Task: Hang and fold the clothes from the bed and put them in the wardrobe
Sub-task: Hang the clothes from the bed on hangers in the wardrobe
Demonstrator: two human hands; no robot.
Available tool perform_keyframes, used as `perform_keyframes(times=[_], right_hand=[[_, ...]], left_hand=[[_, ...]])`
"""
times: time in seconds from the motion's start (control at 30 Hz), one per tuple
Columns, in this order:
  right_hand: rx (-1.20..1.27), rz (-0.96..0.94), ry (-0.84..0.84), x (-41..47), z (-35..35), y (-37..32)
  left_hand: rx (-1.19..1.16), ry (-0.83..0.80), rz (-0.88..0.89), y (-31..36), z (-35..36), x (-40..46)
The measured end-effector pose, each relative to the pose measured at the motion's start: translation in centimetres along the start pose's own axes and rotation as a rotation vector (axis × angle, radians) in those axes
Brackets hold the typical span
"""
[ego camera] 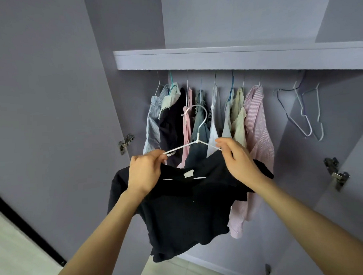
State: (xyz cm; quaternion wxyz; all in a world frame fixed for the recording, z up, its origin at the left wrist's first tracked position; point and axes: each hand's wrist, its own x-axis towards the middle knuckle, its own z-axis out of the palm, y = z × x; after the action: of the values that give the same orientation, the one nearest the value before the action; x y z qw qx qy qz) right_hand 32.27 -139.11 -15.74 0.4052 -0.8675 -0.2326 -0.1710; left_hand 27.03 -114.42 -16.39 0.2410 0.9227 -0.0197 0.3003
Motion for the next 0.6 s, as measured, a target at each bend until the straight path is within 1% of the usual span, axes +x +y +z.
perform_keyframes(times=[0.07, 0.1, 0.2, 0.3, 0.37, 0.43, 0.53, 0.6], right_hand=[[-0.241, 0.014, -0.045, -0.8, -0.8, 2.1], [-0.304, 0.013, -0.095, -1.3, -1.0, 2.8], [-0.295, 0.044, -0.28, -2.7, -1.9, 3.1], [-0.329, 0.176, -0.44, -4.2, -2.8, 3.1], [-0.301, 0.267, -0.463, -5.3, -3.7, 3.5], [-0.292, 0.366, -0.42, -6.8, -5.1, 3.9], [-0.377, 0.508, -0.383, -8.4, -7.1, 4.5], [-0.436, 0.649, -0.376, -10.2, -8.9, 5.3]], left_hand=[[-0.054, 0.02, -0.002, -1.2, -0.1, 0.1], [-0.069, 0.022, -0.011, -1.6, -0.1, 0.3], [-0.114, 0.023, -0.032, -2.0, 1.0, 0.8], [-0.134, -0.037, -0.054, -1.1, 2.9, 1.1], [-0.136, -0.148, -0.089, 0.0, 4.6, 1.4], [-0.181, -0.257, -0.117, 1.3, 6.7, 1.7], [-0.249, -0.414, -0.128, 3.1, 9.2, 2.0], [-0.284, -0.499, -0.097, 5.1, 10.9, 1.9]])
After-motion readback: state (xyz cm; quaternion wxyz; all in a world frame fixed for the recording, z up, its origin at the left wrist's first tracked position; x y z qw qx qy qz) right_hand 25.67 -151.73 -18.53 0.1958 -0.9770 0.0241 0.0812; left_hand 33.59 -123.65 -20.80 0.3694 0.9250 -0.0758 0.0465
